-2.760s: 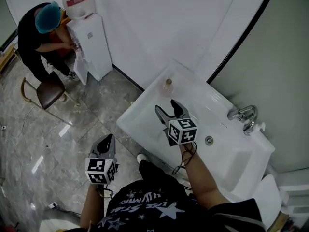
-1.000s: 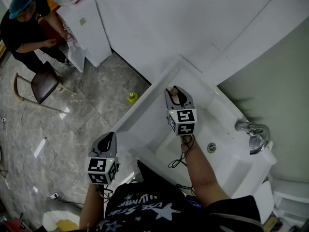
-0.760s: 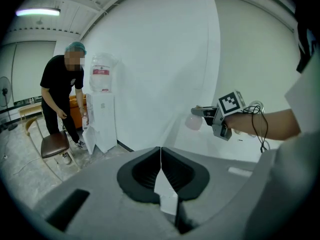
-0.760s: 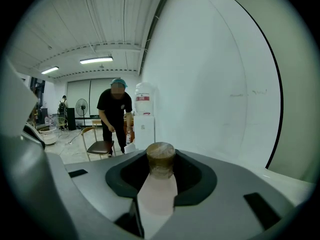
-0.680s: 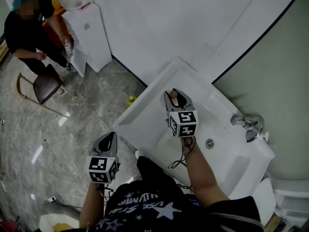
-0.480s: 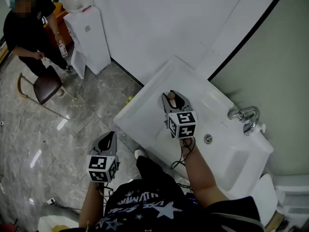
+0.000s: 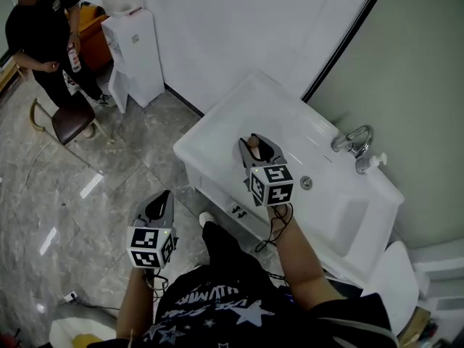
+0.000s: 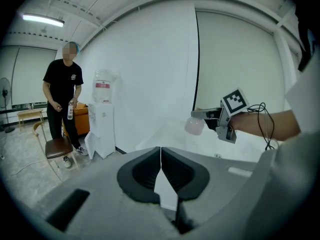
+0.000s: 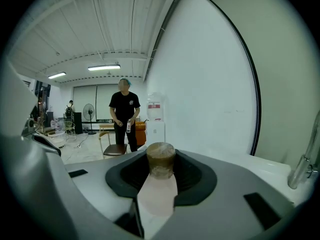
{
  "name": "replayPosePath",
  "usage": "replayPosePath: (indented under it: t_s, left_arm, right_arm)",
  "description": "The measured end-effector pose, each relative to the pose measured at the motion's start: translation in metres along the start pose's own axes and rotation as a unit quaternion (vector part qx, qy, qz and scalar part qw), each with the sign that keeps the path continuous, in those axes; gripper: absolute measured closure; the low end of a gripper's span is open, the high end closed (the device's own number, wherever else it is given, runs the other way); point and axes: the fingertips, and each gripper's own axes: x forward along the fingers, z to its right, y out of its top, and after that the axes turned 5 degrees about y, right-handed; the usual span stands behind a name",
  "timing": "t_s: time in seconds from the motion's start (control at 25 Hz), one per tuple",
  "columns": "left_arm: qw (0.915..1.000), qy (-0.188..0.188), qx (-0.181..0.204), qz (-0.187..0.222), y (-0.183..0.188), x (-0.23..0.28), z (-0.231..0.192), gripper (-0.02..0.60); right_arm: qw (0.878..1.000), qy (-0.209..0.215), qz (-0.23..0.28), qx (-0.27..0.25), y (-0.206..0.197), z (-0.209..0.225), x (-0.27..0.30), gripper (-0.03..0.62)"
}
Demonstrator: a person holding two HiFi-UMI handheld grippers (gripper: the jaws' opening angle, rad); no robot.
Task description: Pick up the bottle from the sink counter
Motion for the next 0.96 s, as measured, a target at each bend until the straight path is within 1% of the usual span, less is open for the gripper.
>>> replayPosePath:
  t_s: [0.24,0.44,0.56,0.72,0.96]
  left_arm:
    - [1.0,0.002,-0.003,0.008,-0.02,-0.057,0.007,0.56]
    - [1.0,-0.003,-0.005,0.008,-0.038,-0.091,0.017,0.56]
    - [0.9999,-0.007,-0.013,0.005,-0.048,-0.104,0.022,0.56]
    - [0.9999,-0.01,-0.014,-0.001,-0.059,-0.113,0.03,0.56]
    - [0.9998,-0.013,-0.015,-0.004,-0.07,-0.122,0.033,0.56]
  right_arm:
    - [1.0,0.004,-0.003,-0.004,-0.011,-0.044,-0.05,0.456]
    - [1.0,0.009,-0.006,0.002,-0.026,-0.073,-0.087,0.456]
    - [1.0,0.013,-0.013,0.005,-0.038,-0.086,-0.103,0.456]
    - [1.0,0.014,-0.023,0.007,-0.055,-0.095,-0.117,0.456]
    - [1.0,0.015,-0.023,0.008,-0.064,-0.105,-0.128,0.456]
